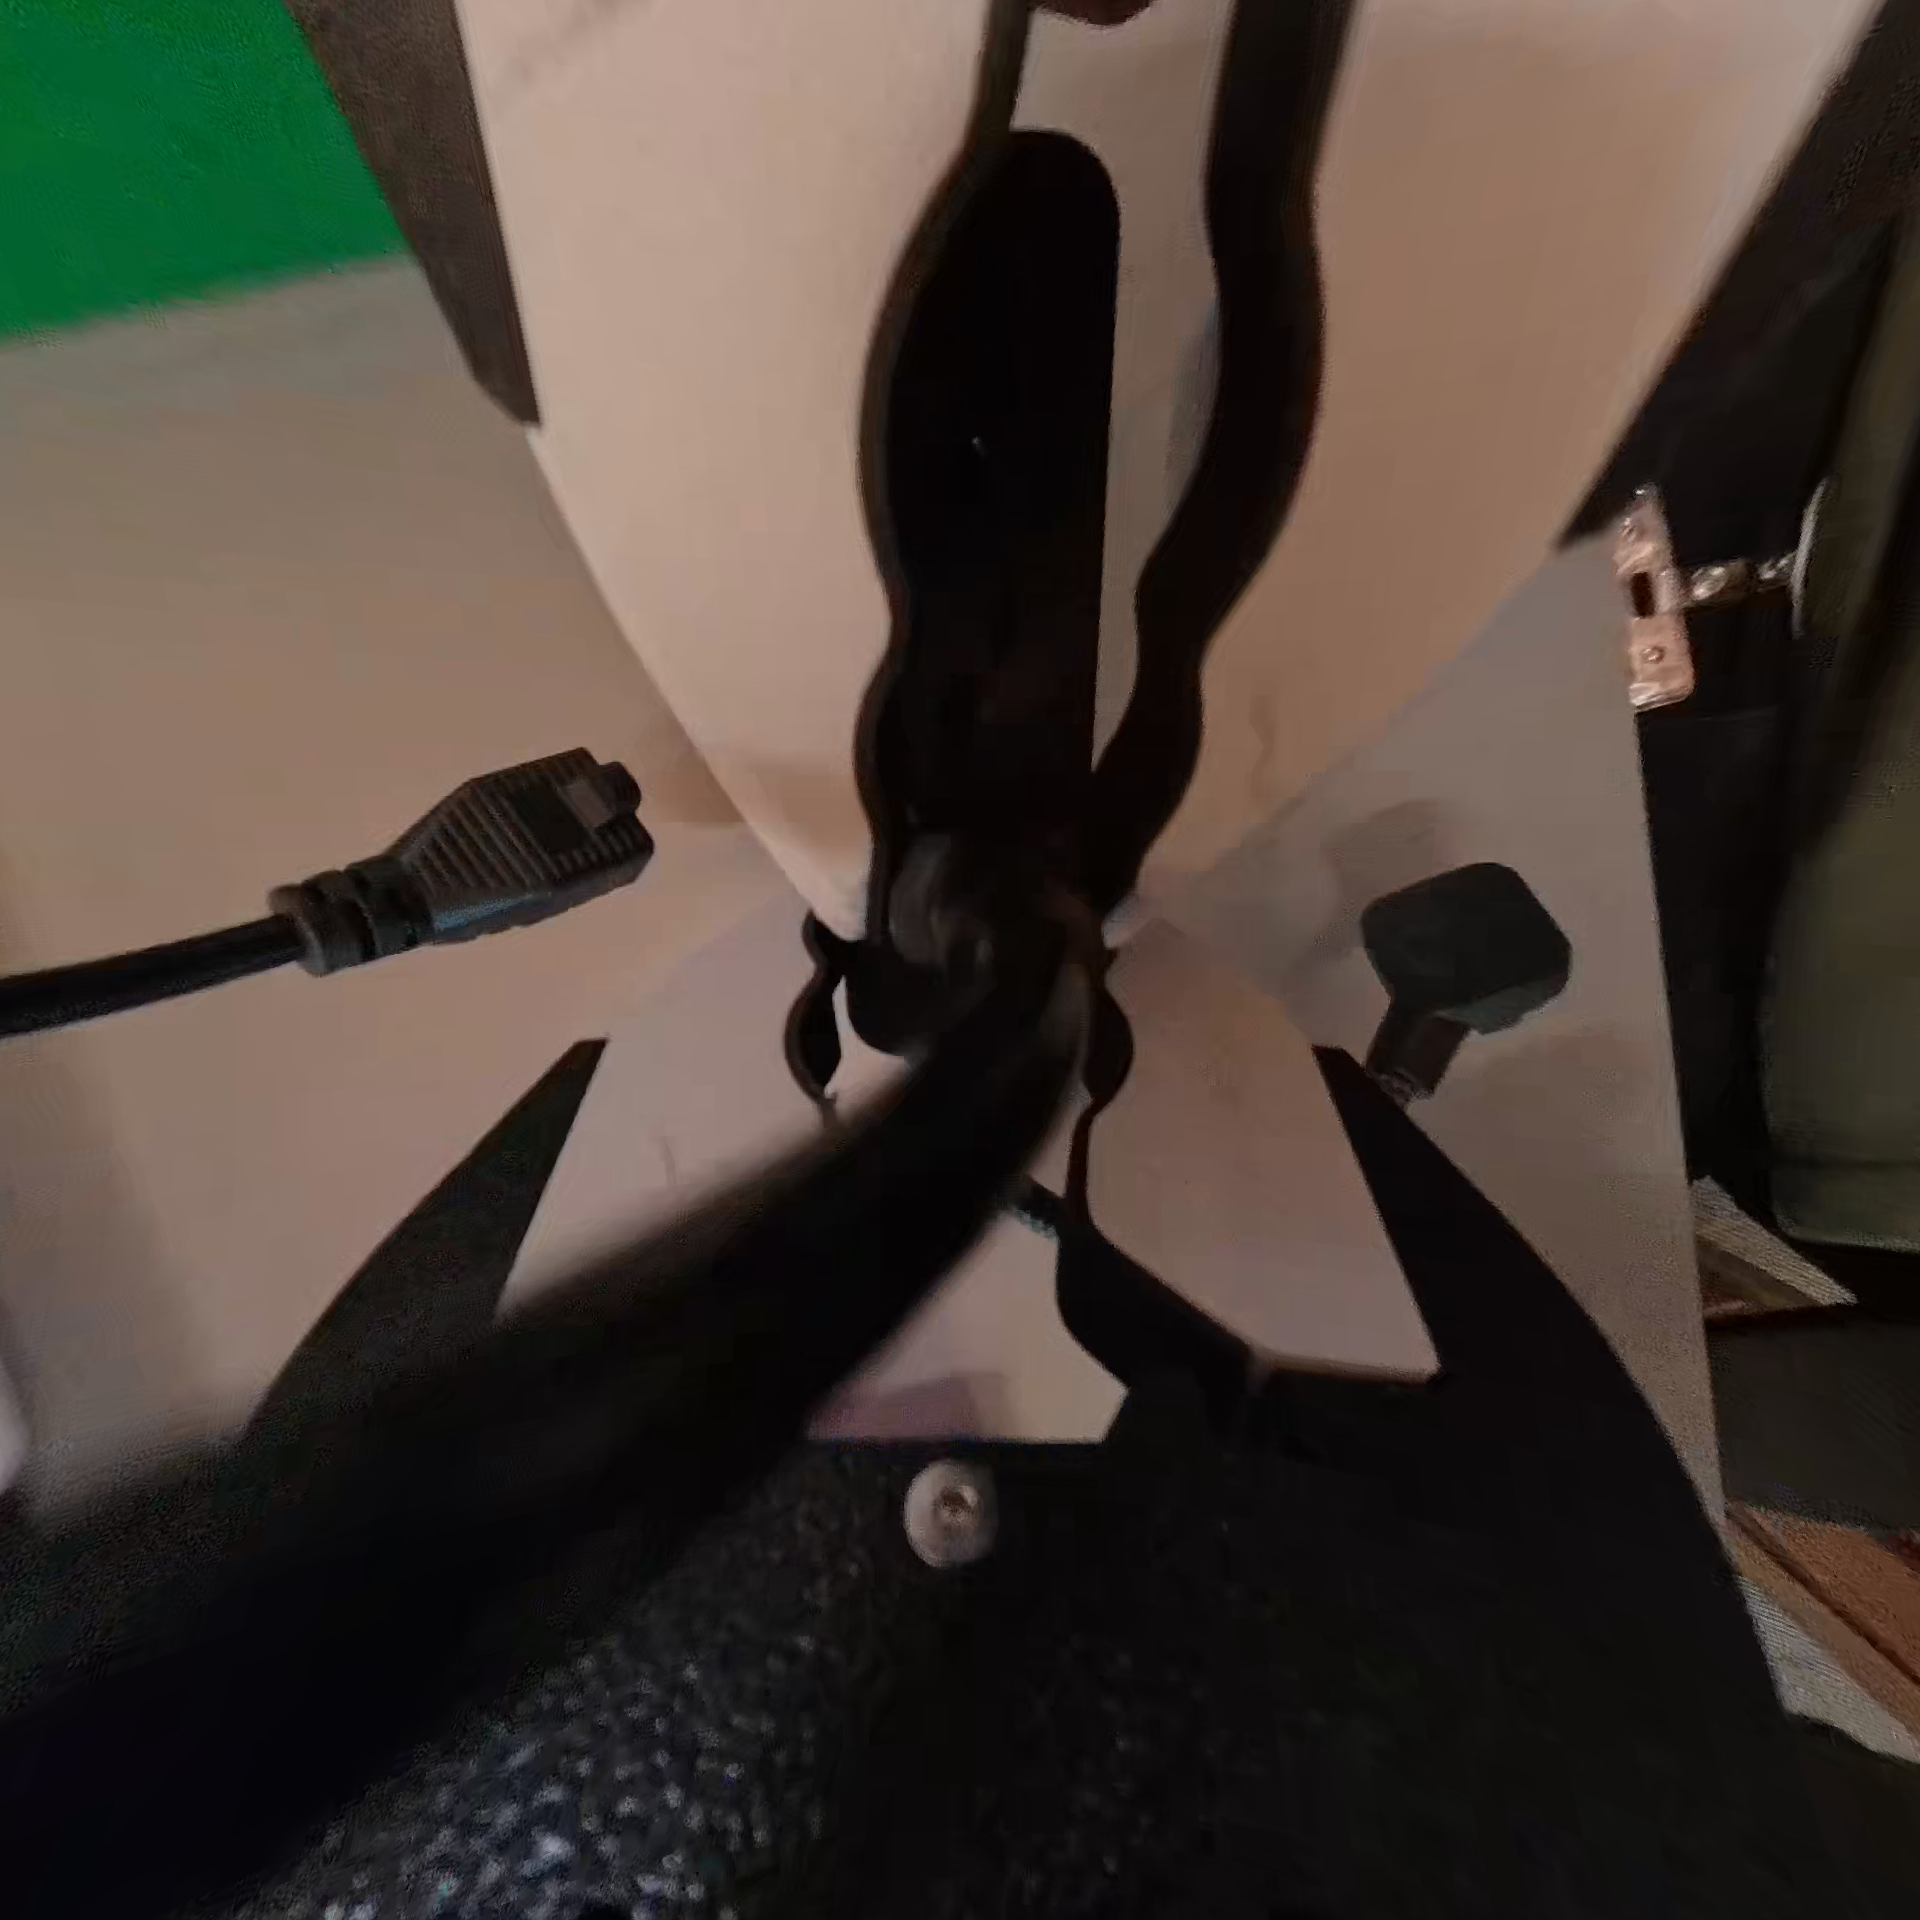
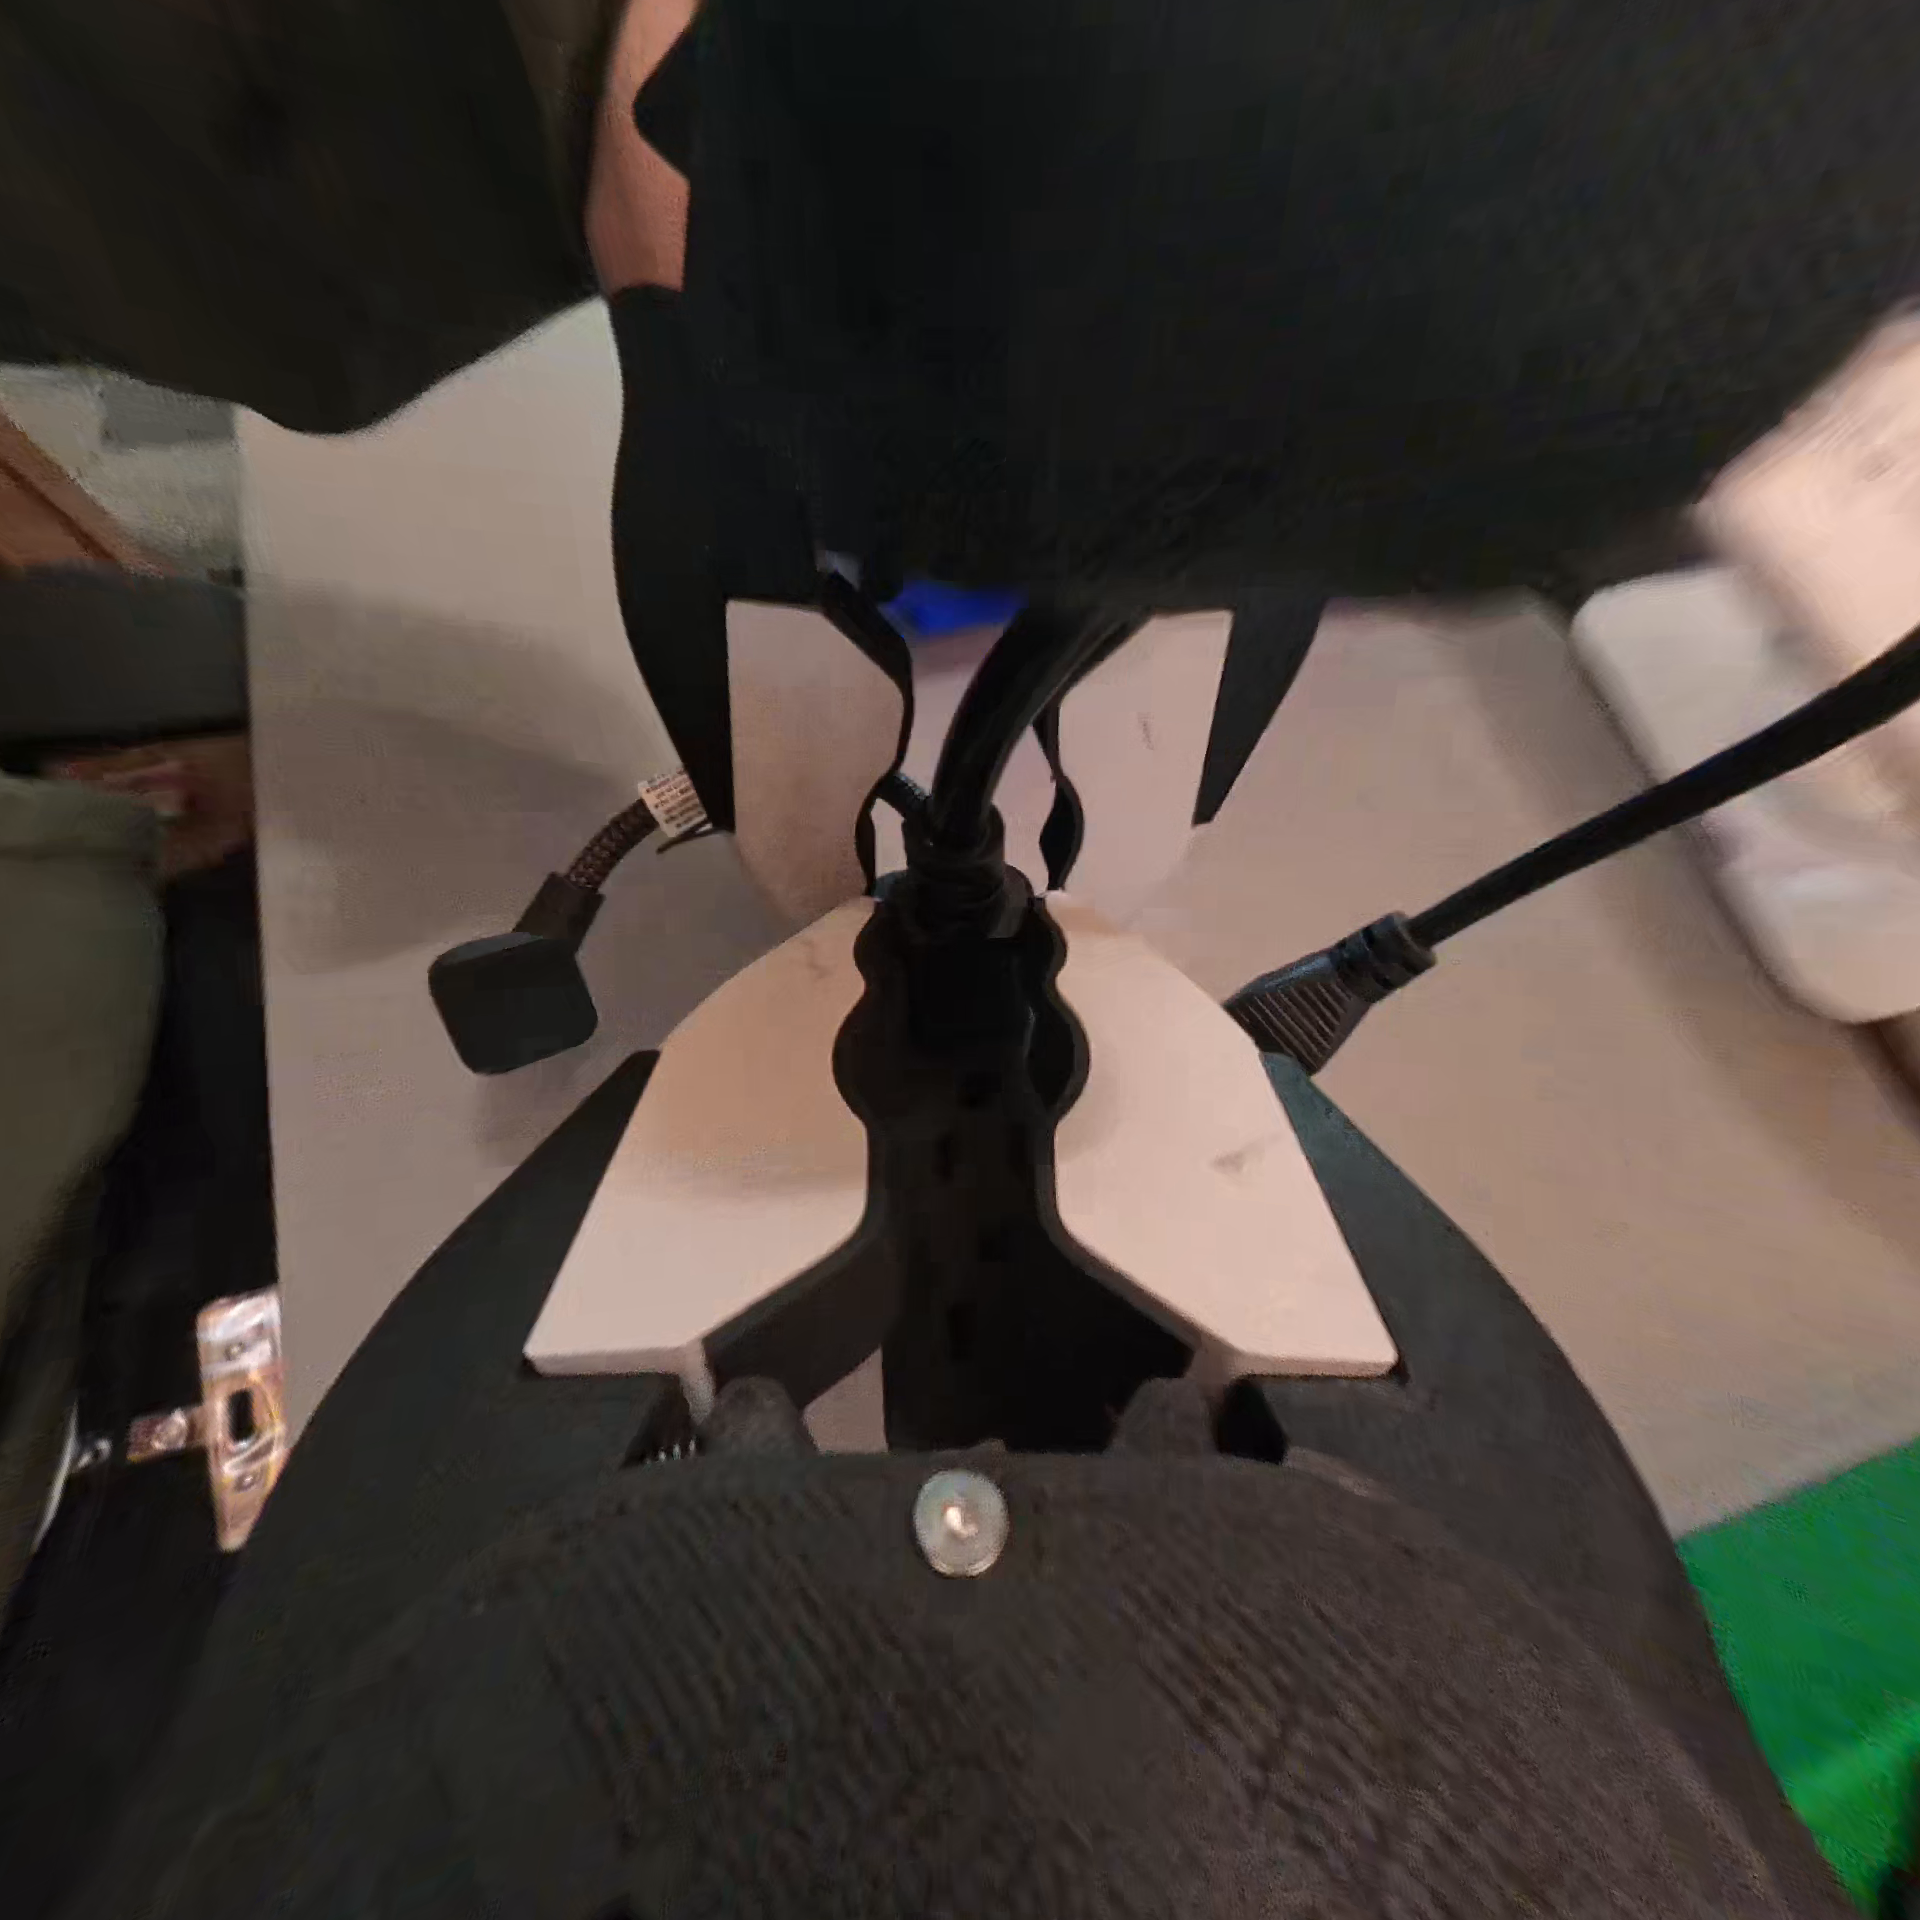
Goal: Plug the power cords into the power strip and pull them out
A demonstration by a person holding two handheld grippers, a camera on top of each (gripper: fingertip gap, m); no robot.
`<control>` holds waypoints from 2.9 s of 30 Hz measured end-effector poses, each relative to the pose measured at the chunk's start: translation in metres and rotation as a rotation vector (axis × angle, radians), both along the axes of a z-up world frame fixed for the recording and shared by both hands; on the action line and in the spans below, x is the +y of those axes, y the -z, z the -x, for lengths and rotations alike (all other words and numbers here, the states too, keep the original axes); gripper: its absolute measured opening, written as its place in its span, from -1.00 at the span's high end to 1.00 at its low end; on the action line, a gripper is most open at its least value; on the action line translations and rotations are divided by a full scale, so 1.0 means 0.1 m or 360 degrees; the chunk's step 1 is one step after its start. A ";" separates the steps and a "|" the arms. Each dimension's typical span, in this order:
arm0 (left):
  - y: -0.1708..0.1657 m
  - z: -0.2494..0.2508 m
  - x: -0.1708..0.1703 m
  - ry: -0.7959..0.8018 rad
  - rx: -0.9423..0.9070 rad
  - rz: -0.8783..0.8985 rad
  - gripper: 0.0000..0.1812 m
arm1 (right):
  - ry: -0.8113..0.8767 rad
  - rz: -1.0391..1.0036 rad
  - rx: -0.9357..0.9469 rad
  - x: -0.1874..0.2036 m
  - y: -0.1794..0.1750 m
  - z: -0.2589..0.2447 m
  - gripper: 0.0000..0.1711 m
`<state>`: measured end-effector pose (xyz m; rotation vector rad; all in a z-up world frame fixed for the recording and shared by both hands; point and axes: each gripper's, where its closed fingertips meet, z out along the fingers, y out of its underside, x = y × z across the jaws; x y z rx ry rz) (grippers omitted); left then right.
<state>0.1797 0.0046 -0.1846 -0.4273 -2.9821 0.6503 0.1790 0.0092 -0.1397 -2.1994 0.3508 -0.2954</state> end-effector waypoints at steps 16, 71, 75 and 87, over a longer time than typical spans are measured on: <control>1.06 -0.19 -0.22 -0.0013 0.0033 0.0194 0.51 | 0.0144 -0.0133 0.0216 -0.28 1.03 -0.21 0.71; 1.07 -0.23 -0.23 -0.0026 0.0092 0.0159 0.51 | 0.0005 -0.0049 0.0198 -0.17 1.04 -0.31 0.71; 1.06 -0.22 -0.25 -0.0056 0.0135 0.0221 0.50 | 0.0021 -0.0105 0.0231 -0.18 1.05 -0.32 0.71; 1.04 -0.21 -0.28 -0.0117 0.0086 0.0338 0.50 | 0.0011 0.0005 0.0251 -0.20 1.09 -0.28 0.70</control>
